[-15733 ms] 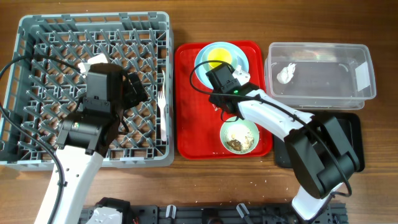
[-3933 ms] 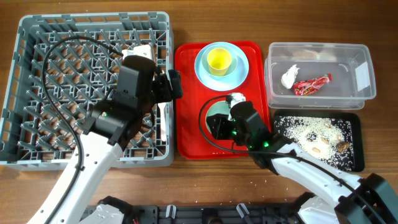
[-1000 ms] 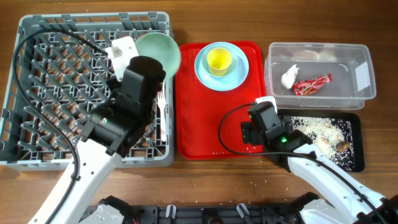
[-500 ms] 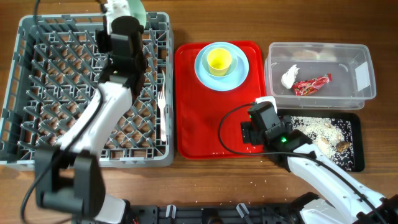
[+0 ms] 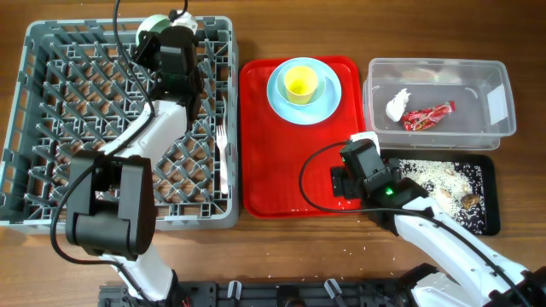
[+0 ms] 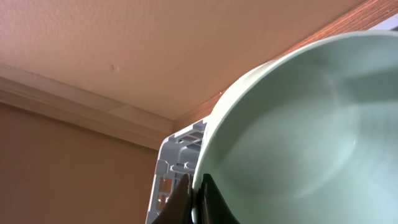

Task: Sort waste into correct bins and load items into the dishwasher rack
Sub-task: 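Lift the bowl and carry it left over the dish rack, then lower the bowl into the back of the rack and release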

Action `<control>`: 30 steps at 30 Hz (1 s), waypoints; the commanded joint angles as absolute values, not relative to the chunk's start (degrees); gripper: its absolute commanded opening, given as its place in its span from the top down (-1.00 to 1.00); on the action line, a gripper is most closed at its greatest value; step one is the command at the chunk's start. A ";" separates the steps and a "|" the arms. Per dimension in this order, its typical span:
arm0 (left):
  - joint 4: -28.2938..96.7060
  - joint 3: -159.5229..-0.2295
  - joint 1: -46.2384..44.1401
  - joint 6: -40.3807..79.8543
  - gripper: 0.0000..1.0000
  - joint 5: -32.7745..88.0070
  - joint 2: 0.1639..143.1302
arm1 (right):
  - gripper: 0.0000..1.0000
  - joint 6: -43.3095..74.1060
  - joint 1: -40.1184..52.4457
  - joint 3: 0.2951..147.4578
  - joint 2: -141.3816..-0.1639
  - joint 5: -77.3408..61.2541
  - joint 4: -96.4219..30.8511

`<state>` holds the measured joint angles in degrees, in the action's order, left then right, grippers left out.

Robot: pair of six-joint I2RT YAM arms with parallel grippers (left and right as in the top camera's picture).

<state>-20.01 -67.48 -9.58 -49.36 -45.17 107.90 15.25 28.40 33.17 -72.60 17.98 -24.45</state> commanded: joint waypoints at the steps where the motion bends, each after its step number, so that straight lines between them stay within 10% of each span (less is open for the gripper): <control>1: -16.49 -67.46 -9.32 -45.78 0.92 -46.15 108.60 | -1.00 15.03 28.36 33.65 -72.97 17.43 -24.43; 9: -12.34 -67.46 -12.25 -36.56 0.92 -55.24 108.55 | -1.00 15.03 28.36 33.65 -72.97 17.43 -24.43; 17: -4.99 -67.46 -21.58 -36.38 -0.47 -68.07 108.55 | -1.00 15.00 28.36 33.65 -72.97 17.43 -24.43; 21: 10.04 -67.46 -25.08 -22.35 -0.72 -63.90 106.26 | -1.00 15.00 28.36 33.65 -72.97 17.43 -24.40; 26: 30.04 -68.10 -21.21 10.11 -0.29 -19.00 87.20 | -0.99 15.00 28.36 33.65 -72.97 17.43 -24.40; 30: 24.58 -68.16 -17.98 21.23 -0.02 -17.02 67.29 | -0.99 14.98 28.36 33.65 -72.97 17.43 -24.40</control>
<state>27.42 -67.70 -19.00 11.46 -22.35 78.13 15.25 28.40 33.17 -72.75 17.98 -24.38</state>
